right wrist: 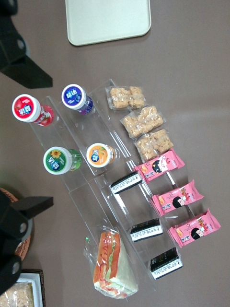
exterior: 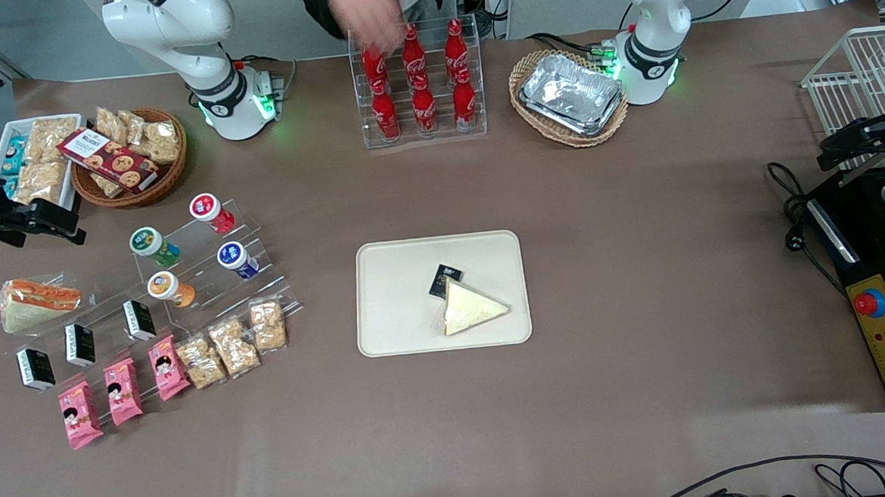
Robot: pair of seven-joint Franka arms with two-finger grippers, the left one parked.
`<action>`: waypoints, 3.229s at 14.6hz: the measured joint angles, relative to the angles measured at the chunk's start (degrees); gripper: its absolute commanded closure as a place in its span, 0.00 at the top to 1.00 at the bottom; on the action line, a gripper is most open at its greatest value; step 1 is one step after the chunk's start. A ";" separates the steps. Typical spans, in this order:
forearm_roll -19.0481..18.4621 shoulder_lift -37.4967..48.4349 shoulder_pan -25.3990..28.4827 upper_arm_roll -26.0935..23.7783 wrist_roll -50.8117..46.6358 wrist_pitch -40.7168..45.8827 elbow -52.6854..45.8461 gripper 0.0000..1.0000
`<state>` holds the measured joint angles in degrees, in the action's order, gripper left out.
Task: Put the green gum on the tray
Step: 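Move the right gripper down over the green-lidded cup on the display, then close the right gripper on the green-lidded cup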
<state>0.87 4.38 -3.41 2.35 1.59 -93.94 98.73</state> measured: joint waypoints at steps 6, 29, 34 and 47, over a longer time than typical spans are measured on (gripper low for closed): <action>0.02 0.15 0.02 -0.16 0.04 0.30 -0.07 1.00; -0.02 16.01 -0.40 2.23 3.39 -16.12 31.72 1.00; -0.26 11.10 -0.40 2.23 3.45 -26.57 38.24 1.00; -1.29 7.45 -0.40 2.23 3.56 -31.44 40.30 0.99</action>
<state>-0.42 11.83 -3.81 4.59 5.15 -125.39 139.03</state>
